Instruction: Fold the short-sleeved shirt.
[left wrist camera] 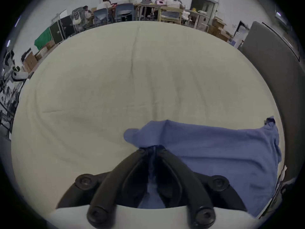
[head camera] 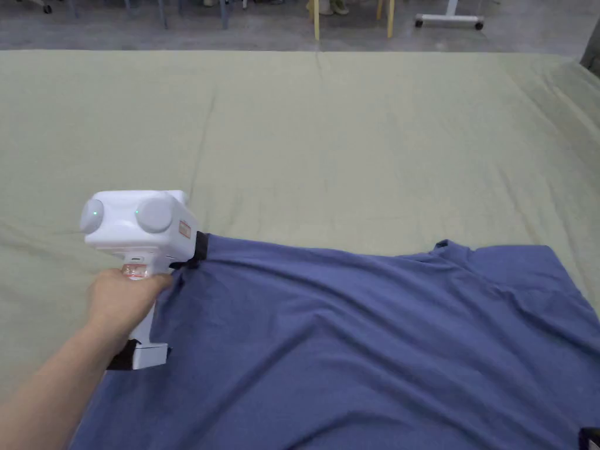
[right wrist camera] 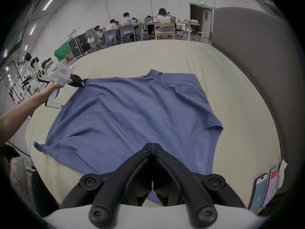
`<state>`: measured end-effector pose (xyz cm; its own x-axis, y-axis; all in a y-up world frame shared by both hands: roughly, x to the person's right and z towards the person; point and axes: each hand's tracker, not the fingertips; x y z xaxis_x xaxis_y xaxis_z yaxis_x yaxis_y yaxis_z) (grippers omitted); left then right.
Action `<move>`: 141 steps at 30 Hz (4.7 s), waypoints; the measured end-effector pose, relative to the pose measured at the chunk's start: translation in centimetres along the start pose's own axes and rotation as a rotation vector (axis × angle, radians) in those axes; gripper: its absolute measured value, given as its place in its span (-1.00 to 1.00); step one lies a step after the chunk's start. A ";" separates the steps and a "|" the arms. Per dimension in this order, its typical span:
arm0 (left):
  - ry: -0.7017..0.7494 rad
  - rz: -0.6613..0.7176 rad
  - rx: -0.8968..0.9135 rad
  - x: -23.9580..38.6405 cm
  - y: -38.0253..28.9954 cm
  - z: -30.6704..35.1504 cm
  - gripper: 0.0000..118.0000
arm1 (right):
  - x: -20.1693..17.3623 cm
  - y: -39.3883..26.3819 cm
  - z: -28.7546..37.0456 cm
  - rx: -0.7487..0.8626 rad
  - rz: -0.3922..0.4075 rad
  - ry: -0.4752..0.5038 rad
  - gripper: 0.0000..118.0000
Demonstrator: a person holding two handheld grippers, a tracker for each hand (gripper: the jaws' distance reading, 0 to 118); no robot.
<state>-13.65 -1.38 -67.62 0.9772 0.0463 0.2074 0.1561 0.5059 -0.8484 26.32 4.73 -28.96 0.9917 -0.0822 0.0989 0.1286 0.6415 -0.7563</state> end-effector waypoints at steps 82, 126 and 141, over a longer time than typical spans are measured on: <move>0.182 -0.030 0.512 -2.7 13.7 21.1 -0.90 | -1.1 38.8 -5.4 0.430 0.048 -0.227 -0.92; 0.116 -0.093 0.064 -2.5 -34.7 23.8 -0.90 | 3.0 -12.3 4.7 0.024 0.035 -0.038 -0.92; 0.093 0.061 0.186 -4.1 -32.8 32.5 0.48 | 1.7 -8.7 10.2 0.038 -0.015 -0.033 1.00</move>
<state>-27.47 9.79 -24.82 0.9944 0.0065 0.1057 0.0756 0.6554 -0.7515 26.84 6.74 -15.62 0.9890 -0.0673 0.1320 0.1429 0.6687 -0.7296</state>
